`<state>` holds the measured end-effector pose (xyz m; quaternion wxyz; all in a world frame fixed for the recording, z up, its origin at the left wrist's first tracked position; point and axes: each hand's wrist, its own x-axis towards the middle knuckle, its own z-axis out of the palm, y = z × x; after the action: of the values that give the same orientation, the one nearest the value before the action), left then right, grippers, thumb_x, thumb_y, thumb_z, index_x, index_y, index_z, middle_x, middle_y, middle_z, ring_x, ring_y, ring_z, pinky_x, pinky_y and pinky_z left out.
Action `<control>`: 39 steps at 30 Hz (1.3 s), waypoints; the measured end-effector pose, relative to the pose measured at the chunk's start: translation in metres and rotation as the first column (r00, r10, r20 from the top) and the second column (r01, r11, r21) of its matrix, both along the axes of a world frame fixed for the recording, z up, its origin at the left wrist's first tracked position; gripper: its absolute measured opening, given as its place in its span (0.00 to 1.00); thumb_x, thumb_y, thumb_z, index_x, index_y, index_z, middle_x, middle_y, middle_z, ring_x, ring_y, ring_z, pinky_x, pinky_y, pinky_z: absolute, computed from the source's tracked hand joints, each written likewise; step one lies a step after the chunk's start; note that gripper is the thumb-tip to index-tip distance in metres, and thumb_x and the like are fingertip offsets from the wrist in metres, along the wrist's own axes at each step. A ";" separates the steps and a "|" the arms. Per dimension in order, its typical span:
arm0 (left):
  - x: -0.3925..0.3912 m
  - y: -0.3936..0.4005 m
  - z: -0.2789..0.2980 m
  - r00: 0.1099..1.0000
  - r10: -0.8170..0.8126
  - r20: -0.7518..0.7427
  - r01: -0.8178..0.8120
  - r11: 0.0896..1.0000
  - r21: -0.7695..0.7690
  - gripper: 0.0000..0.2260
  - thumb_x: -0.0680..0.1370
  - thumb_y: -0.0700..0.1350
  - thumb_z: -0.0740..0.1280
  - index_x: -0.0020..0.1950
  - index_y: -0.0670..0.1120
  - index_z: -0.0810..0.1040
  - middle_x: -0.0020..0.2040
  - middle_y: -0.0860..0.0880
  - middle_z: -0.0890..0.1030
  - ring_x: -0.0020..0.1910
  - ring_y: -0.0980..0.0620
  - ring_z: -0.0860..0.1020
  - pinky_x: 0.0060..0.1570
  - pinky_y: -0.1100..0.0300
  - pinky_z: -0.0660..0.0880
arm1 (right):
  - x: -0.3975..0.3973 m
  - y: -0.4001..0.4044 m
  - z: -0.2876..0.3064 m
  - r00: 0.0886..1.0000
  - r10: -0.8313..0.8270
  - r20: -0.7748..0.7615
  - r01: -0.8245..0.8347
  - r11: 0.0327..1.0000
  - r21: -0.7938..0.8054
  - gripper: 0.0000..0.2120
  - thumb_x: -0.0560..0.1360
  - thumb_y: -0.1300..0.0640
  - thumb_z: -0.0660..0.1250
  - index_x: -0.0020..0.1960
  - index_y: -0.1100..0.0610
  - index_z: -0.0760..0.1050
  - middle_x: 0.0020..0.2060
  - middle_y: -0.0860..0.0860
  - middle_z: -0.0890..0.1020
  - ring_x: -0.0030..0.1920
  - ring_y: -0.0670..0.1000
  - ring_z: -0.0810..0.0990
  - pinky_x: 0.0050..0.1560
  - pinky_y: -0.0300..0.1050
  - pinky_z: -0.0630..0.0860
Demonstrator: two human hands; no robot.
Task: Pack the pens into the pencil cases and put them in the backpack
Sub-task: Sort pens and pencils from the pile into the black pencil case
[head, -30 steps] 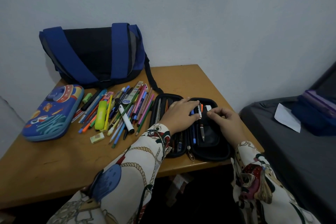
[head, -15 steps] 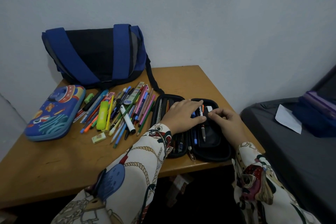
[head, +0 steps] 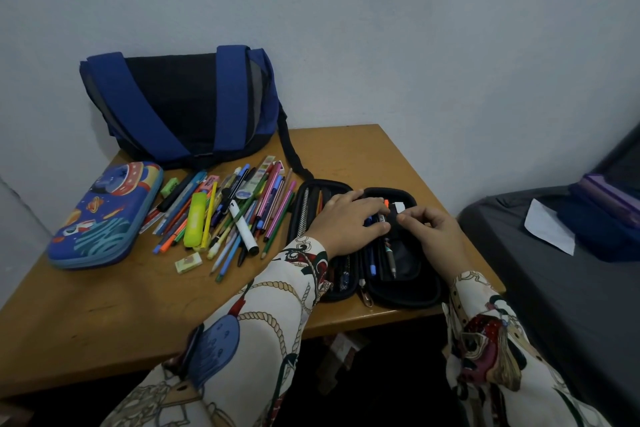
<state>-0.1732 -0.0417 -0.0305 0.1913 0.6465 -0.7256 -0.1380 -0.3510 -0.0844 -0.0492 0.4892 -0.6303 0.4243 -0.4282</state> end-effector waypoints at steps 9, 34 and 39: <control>0.000 0.003 0.002 1.000 -0.002 -0.009 0.002 1.000 0.009 0.20 0.81 0.58 0.57 0.73 0.58 0.66 0.77 0.60 0.60 0.77 0.54 0.51 0.74 0.48 0.46 | 0.000 0.004 0.003 1.000 -0.004 -0.007 0.004 1.000 0.003 0.04 0.76 0.61 0.71 0.42 0.59 0.81 0.36 0.48 0.82 0.40 0.49 0.81 0.42 0.44 0.80; 0.062 0.067 0.021 0.678 0.734 0.041 -0.693 0.656 -0.301 0.09 0.77 0.43 0.62 0.54 0.47 0.80 0.54 0.47 0.78 0.61 0.44 0.68 0.60 0.49 0.65 | 0.026 0.017 0.038 0.866 -0.135 -0.482 0.055 0.983 -0.177 0.08 0.74 0.58 0.65 0.42 0.47 0.80 0.40 0.43 0.82 0.45 0.51 0.80 0.55 0.53 0.76; 0.064 0.078 0.016 0.664 0.711 0.232 -0.650 0.702 -0.290 0.13 0.78 0.53 0.63 0.52 0.47 0.81 0.57 0.46 0.76 0.60 0.44 0.67 0.60 0.49 0.64 | 0.070 0.045 0.046 0.754 -0.084 -0.652 -0.188 0.923 -0.337 0.10 0.75 0.43 0.67 0.39 0.46 0.76 0.39 0.43 0.79 0.48 0.48 0.78 0.59 0.52 0.67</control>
<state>-0.1088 0.0358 -0.0144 0.1641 0.8642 -0.4604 0.1196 -0.2809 -0.0389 -0.0037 0.1892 -0.8342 0.4587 -0.2406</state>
